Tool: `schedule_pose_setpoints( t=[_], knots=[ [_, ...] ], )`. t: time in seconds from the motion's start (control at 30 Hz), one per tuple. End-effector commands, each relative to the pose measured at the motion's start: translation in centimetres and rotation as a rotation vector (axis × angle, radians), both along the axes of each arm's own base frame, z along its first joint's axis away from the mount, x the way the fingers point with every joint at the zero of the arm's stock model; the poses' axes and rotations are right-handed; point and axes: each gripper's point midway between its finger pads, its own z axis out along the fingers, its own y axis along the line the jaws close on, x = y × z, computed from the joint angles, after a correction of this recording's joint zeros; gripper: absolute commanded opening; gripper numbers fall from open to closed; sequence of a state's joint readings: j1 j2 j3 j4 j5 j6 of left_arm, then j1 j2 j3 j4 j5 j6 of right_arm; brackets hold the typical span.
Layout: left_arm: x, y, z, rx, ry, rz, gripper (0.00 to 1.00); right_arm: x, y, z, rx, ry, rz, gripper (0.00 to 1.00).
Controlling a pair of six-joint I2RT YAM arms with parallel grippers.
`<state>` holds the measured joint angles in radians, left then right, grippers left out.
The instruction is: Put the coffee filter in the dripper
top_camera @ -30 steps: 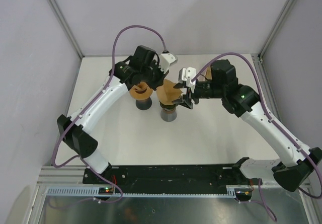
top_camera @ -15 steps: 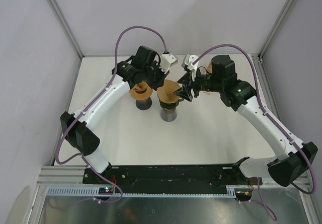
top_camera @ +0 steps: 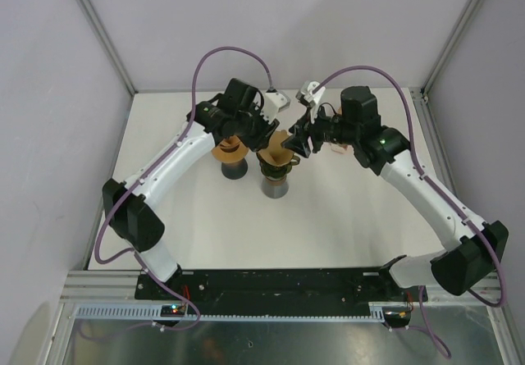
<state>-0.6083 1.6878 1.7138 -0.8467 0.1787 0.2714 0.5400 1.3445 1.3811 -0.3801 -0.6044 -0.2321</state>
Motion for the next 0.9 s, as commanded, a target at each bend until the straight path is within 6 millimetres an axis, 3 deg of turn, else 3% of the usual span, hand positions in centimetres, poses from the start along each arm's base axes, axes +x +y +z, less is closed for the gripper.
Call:
schedule_pose_setpoints(
  t=[0.0,0.2,0.37,0.6,0.73,0.87],
  knots=[
    [0.4,-0.2,2.7,-0.046,-0.064,-0.001,0.47,1.3,0.0,0.5,0.043,0.021,-0.054,0.53],
    [0.0,0.0,4.4,-0.075,-0.093,-0.006,0.70,2.3,-0.5,-0.6,0.028,0.073,-0.128,0.36],
    [0.0,0.6,5.7,-0.108,-0.105,0.003,0.82,2.5,-0.8,-0.9,0.025,0.103,-0.167,0.19],
    [1.1,3.1,8.6,-0.159,-0.157,0.063,0.85,2.9,-0.8,-1.9,0.005,0.135,-0.215,0.02],
    [1.1,5.0,10.3,-0.176,-0.197,0.097,0.86,3.6,-0.4,-3.5,-0.058,0.147,-0.273,0.00],
    [1.6,7.6,10.5,-0.179,-0.206,0.152,0.86,4.1,0.1,-5.3,-0.183,0.182,-0.293,0.00]
  ],
)
